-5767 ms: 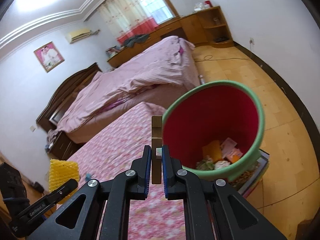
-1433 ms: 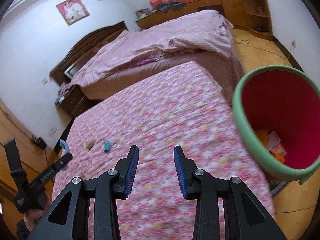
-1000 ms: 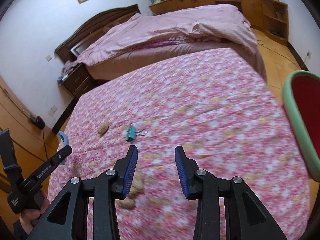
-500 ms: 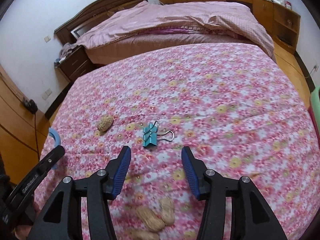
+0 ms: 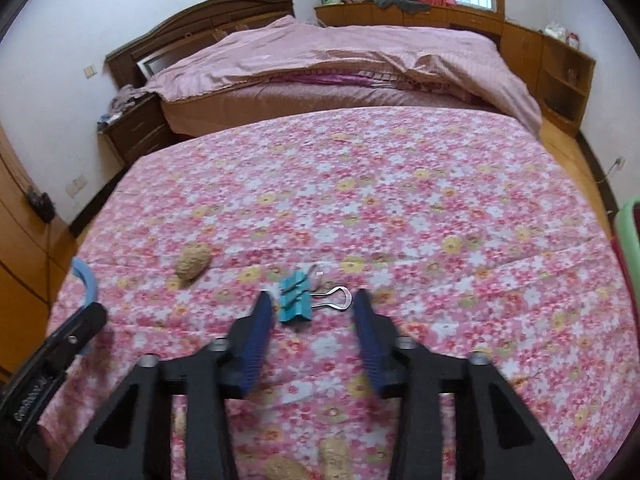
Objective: Collect trash
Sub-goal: 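Grasp the blue plastic piece with the left tool while the right tool grasps the teal binder clip, then carry the blue piece and binder clip over the red bin and release both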
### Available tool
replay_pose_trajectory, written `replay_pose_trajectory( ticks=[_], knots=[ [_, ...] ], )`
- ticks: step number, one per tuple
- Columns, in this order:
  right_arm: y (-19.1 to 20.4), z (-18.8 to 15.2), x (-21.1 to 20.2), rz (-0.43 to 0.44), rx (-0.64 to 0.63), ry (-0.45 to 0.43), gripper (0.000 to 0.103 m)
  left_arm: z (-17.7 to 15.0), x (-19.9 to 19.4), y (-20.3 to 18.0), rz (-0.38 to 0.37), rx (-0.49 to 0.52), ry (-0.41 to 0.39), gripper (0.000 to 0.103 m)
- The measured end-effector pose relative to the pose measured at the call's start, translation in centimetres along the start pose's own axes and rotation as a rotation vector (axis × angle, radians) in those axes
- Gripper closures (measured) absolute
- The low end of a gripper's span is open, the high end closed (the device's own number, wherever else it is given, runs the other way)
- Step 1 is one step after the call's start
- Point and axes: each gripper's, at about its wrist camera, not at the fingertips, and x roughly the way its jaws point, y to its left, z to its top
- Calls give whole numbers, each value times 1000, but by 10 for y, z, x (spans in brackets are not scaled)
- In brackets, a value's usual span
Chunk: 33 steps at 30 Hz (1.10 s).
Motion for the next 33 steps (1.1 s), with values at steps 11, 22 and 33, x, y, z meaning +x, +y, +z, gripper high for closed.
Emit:
replay_pose_trajectory(
  ticks=[11,22,33],
  knots=[
    [-17,-4,-19,72,-1,1,88,-1,-8,-2,27,3,-23,85],
    [-43,-11,-75,107,49,-82,88,-8,-40,-24,3,42,-45,85],
    [-79,-22,-133,107,121,-164,88,-16,-73,-66,-60,89,-61,85]
  ],
)
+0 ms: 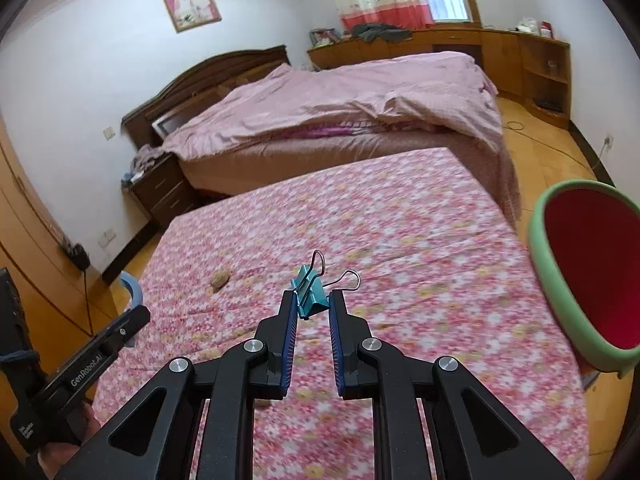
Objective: Collect trash
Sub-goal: 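Carry the blue piece and binder clip over the red bin and release both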
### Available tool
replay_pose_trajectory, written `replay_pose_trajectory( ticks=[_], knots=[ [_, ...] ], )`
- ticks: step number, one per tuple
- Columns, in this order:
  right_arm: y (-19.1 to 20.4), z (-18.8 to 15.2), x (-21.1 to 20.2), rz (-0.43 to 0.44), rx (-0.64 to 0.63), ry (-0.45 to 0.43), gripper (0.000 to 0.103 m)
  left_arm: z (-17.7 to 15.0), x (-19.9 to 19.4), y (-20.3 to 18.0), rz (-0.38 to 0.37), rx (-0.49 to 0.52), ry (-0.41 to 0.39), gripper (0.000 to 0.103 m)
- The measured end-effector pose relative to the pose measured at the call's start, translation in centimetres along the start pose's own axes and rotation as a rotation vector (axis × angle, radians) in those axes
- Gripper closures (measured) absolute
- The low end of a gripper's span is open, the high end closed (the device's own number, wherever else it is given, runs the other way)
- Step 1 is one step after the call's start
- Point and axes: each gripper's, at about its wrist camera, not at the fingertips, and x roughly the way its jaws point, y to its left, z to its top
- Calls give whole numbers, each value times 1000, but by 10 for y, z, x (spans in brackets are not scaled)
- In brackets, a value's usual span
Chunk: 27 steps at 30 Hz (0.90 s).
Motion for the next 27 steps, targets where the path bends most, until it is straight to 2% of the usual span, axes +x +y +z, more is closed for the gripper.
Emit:
replay_pose_trajectory(
  ticks=[8,16,27],
  knots=[
    [-32,2,-44,-13,56,-77,88,-1,-19,-39,-59,39,-9,85],
    [-65,0,-77,-30,119,-135,88,-6,-31,-82,-148,88,16,85],
    [-130,-6,-107,-73,262,-184,88,-16,-19,-159,-210,217,68,85]
  ],
)
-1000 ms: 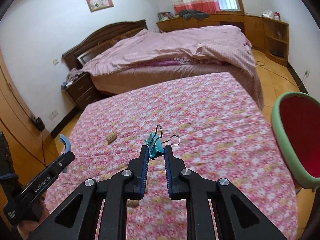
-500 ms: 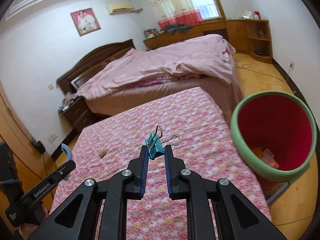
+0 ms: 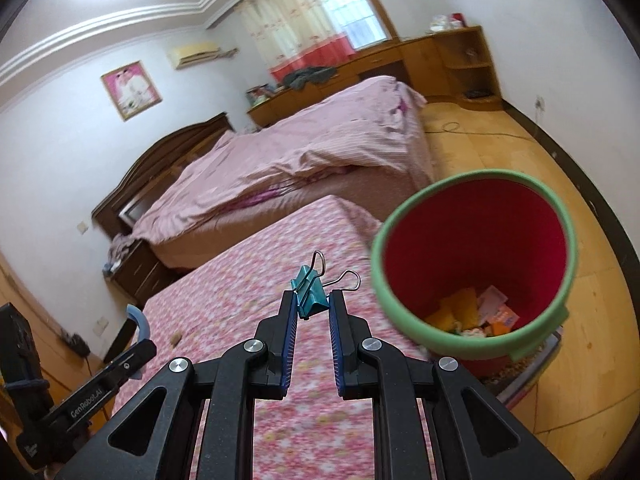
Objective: Collect trash
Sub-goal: 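Carry the blue piece and binder clip over the red bin and release both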
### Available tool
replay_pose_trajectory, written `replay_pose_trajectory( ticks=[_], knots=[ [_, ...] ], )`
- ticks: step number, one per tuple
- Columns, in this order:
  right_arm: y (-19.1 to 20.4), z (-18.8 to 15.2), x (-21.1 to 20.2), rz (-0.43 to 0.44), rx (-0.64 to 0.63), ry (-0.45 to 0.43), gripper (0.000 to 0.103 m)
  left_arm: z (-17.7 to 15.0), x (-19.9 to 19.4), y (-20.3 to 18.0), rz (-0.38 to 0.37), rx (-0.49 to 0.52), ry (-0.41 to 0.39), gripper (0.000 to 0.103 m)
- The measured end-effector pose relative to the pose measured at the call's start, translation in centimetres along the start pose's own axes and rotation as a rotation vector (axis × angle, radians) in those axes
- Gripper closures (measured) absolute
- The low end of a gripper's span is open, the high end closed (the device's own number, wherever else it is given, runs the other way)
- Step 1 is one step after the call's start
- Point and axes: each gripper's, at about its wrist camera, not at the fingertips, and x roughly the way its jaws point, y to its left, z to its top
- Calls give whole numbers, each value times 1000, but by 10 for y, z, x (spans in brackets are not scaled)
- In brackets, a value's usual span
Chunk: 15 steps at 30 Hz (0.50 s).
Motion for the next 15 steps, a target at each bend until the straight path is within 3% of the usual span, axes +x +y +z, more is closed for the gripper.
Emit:
replay_pose_trajectory(
  ticks=[15],
  knots=[
    [-101,13,3,-129,169,-12,86,1,74,-110,-121,163,128,85]
  ],
)
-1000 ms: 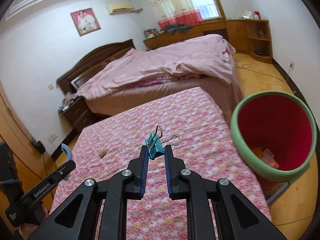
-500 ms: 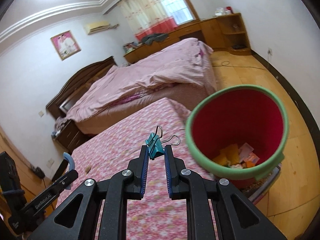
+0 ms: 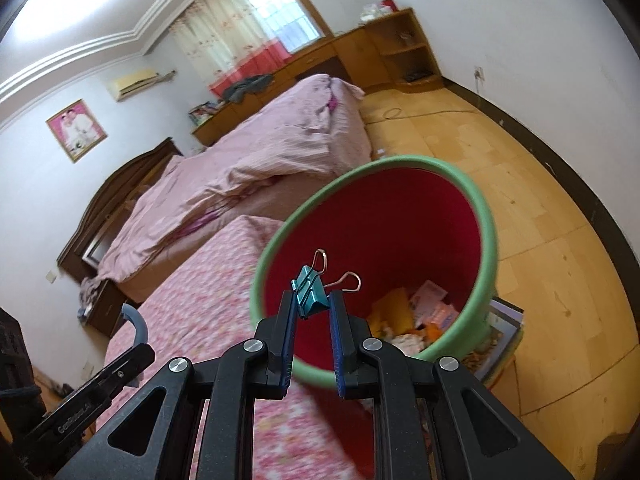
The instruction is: Collect trash
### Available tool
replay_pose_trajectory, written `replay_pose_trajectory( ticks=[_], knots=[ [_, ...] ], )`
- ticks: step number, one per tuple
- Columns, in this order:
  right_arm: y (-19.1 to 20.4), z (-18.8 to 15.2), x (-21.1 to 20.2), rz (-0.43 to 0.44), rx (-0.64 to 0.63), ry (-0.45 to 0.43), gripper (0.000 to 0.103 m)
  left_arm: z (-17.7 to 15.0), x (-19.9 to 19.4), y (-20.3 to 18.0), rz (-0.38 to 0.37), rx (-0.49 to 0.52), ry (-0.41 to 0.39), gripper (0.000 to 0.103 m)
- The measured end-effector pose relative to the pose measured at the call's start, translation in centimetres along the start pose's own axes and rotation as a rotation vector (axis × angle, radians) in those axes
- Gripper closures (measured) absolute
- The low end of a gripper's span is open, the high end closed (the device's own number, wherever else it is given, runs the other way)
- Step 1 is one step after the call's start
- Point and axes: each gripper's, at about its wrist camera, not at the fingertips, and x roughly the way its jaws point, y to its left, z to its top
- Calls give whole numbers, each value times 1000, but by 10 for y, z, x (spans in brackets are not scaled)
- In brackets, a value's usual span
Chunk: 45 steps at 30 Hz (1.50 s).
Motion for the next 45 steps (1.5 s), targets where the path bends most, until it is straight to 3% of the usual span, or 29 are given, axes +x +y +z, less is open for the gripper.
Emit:
replay_pose_trajectory(
  ticks=[5,15,20,25,27,29,37,45],
  knots=[
    [-19,8,7,-41,23,3,85,8,29,-21,-33,31,38,85],
    [-44,15,0,-34,52,-30,78,14,75,-53,-75,99,85,85],
    [-45,19,-7,-5,56,-45,74,14,87,-54,-83,84,128,66],
    [-43,19,-8,8,52,-41,72,14,77,-54,-63,75,105,63],
    [-40,17,-9,11,44,-31,67,14,71,-49,-60,61,97,63],
    [-36,15,-10,14,39,-23,54,12,62,-43,-52,43,82,63],
    [-12,3,-18,34,5,3,42,2,26,-12,8,-23,54,63],
    [26,-12,-38,81,-70,1,39,-14,-29,25,79,-90,-6,62]
  ],
)
